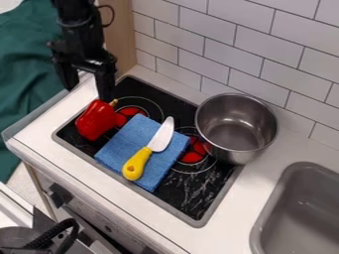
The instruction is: Put the red object in the silver pot
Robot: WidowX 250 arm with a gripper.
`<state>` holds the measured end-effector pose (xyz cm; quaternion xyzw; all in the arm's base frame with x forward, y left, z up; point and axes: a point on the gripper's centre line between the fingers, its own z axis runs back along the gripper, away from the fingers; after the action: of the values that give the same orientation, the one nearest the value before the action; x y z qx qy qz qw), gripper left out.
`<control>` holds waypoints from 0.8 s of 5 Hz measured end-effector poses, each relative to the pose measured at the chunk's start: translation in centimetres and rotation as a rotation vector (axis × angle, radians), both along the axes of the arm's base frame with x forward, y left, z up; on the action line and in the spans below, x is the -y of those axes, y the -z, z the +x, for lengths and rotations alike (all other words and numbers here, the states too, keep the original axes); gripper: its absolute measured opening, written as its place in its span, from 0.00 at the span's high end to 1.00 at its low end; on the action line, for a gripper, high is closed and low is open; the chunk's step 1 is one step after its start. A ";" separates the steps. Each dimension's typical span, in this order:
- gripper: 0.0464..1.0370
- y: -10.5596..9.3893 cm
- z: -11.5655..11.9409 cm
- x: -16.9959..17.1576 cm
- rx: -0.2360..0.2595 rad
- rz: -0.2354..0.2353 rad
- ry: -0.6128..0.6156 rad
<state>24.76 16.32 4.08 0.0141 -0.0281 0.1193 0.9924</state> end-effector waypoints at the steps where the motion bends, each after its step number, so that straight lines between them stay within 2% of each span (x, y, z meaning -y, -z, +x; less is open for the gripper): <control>1: 0.03 1.9 -0.5 0.5 -0.028 -0.033 0.028; 3: 0.03 4.3 -0.3 0.5 -0.073 -0.068 0.009; 4: 0.03 5.7 -0.2 0.2 -0.115 -0.082 -0.005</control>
<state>24.59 16.11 -1.65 -0.0199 0.0338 0.1220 0.9918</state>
